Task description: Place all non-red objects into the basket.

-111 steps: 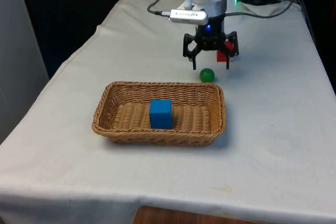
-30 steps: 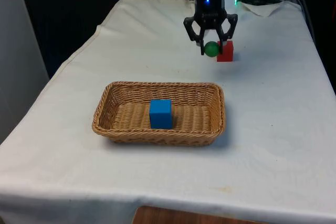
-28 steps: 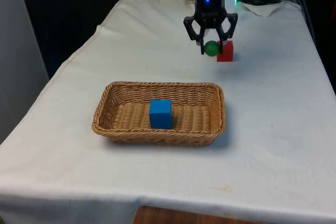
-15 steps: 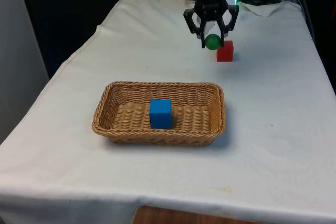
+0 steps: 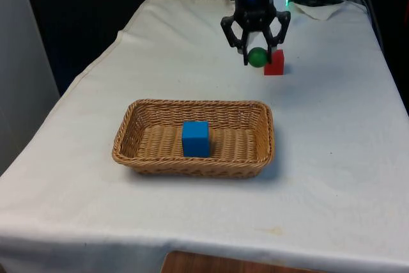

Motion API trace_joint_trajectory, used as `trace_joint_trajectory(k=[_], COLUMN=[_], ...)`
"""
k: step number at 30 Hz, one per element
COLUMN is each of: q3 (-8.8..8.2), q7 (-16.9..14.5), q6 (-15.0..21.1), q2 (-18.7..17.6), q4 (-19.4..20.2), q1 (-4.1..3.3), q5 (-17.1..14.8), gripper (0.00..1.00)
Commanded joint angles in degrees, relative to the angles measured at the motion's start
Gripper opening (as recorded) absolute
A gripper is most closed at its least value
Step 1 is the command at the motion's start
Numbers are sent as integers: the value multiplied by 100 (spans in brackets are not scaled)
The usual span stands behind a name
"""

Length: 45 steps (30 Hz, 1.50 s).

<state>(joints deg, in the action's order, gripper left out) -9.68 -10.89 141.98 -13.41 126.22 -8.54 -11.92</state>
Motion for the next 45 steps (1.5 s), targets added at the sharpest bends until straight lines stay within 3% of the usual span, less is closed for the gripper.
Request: trace_joint_trajectory(k=[1,7,18,33,45], q3=[0,6,-6,17,23], q7=[-6,-11,0,0,-11], q6=[-80,-223,-201,-372,-206], q2=[-46,-275,-487,-1249,-1621], q4=[-74,-430,-728,-1713,-2005], q1=[11,52,63,132,132], q5=[-17,-29,-23,-206,-309], gripper=[0,0,0,0,0])
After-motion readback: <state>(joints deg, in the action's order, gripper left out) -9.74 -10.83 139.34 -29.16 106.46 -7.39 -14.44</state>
